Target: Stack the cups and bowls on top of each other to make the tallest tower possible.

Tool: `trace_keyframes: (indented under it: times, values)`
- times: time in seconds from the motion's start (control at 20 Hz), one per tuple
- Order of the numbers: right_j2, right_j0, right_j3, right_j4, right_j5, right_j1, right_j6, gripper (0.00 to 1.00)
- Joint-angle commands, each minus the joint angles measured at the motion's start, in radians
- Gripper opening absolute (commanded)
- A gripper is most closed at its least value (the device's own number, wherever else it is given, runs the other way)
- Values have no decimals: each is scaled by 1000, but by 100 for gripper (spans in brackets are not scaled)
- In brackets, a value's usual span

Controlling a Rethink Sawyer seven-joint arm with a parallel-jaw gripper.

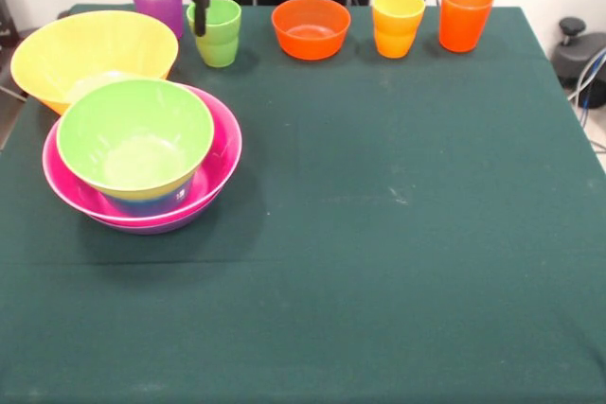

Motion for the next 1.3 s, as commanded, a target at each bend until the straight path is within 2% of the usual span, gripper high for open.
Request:
trace_keyframes:
  times: [0.05, 0.55, 0.85, 1.15, 1.3]
  values:
    - [153, 44, 75, 48, -49, 15, 160, 100]
    - [182, 62, 117, 54, -136, 33, 159, 100]
    - [199, 42, 126, 44, -176, 46, 138, 100]
    - [205, 34, 124, 30, -179, 45, 116, 100]
    - [193, 38, 133, 29, -139, 14, 112, 100]
